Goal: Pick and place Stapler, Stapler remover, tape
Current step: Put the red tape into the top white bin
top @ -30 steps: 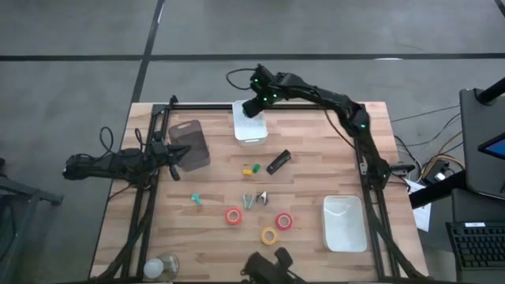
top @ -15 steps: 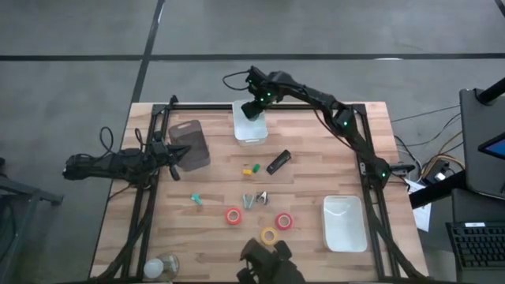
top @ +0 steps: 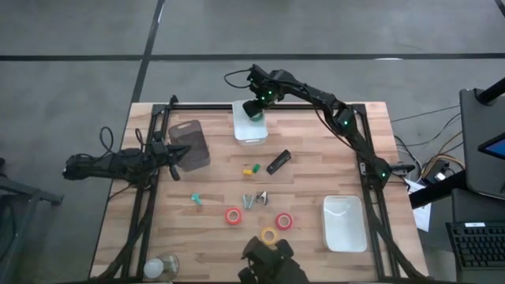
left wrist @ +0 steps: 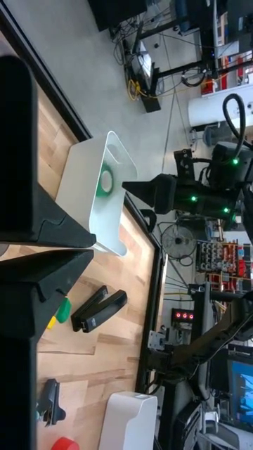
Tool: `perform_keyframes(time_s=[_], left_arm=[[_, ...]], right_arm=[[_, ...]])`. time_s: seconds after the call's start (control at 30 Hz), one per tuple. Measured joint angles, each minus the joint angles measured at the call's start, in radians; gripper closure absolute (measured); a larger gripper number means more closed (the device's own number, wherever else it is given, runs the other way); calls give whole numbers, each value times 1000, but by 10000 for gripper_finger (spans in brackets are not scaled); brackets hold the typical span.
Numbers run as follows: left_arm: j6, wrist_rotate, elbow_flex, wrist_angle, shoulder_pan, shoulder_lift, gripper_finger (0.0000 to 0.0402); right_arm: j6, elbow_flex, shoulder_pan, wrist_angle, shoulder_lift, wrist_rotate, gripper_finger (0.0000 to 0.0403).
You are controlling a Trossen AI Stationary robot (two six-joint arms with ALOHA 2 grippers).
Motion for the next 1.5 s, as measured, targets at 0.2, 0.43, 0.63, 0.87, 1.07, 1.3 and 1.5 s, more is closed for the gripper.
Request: perform_keyframes(time_s=[0.2, 0.43, 0.63, 0.87, 1.07, 1.3, 1.5], left_arm=[[0, 0, 0, 0, 0, 0, 383], [0, 0, 0, 1, 0, 0, 381], [0, 0, 0, 1, 0, 0, 383], [0, 0, 0, 1, 0, 0, 382], [0, 0, 0, -1, 0, 0, 381], [0, 0, 0, -2, 0, 0, 383], [0, 0, 0, -9, 0, 0, 381]], right_arm=[[-103, 3, 23, -148, -97, -27, 249], [-329, 1, 146, -319, -214, -49, 256], [-409, -2, 238, -484, -267, -49, 271], [-437, -52, 304, -475, -358, -249, 296], [-349, -144, 358, -474, -418, -265, 318], [-284, -309, 431, -470, -446, -227, 339], [-369, -511, 493, -396, -484, -228, 349]])
